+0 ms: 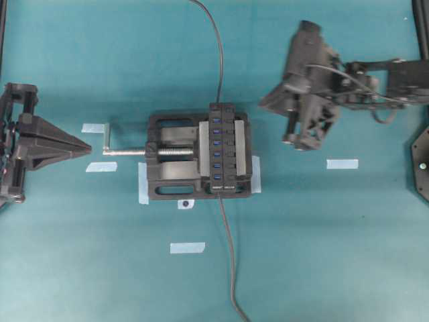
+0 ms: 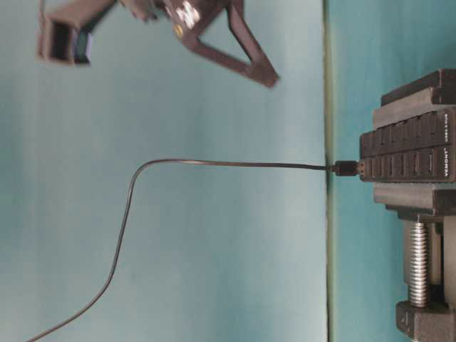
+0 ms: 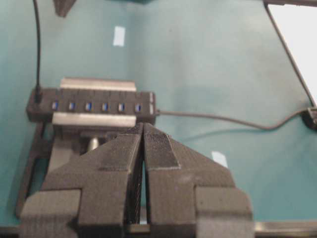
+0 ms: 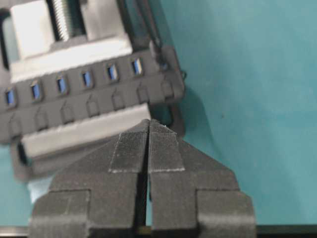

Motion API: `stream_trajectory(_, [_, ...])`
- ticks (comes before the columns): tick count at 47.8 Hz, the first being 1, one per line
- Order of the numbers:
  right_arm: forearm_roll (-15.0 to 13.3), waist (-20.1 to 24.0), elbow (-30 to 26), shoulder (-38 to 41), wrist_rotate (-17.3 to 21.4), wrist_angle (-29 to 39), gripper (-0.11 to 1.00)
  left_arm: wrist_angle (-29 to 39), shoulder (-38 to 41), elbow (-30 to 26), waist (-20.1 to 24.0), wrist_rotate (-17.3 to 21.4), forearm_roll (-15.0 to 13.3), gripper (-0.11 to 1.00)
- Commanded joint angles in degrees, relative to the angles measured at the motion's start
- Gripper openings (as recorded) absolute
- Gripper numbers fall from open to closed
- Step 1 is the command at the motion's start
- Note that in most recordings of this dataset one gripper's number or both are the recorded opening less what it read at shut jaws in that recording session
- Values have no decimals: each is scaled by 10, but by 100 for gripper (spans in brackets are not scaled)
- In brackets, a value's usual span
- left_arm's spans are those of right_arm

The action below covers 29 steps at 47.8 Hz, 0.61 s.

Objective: Insert the USB into the center port of the fixed hub
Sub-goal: 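Lower the right gripper over the cable and close on the USB plug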

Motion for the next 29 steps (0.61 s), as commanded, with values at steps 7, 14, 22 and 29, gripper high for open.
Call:
stream_trajectory(7, [-9,-3,-53,40,-4,-2,-1,13,1,-11,0,-5,1,0])
stream_trajectory(14, [-18,-3,-71,67,-6,-2,-1,13,0,-9,0,-4,1,0])
stream_trajectory(22, [-18,-2,-91,88,-21,-1,-1,13,0,-10,0,-5,1,0])
stream_trajectory(29, [-18,-2,-99,101,-42,1,1,14,1,-11,0,-4,1,0])
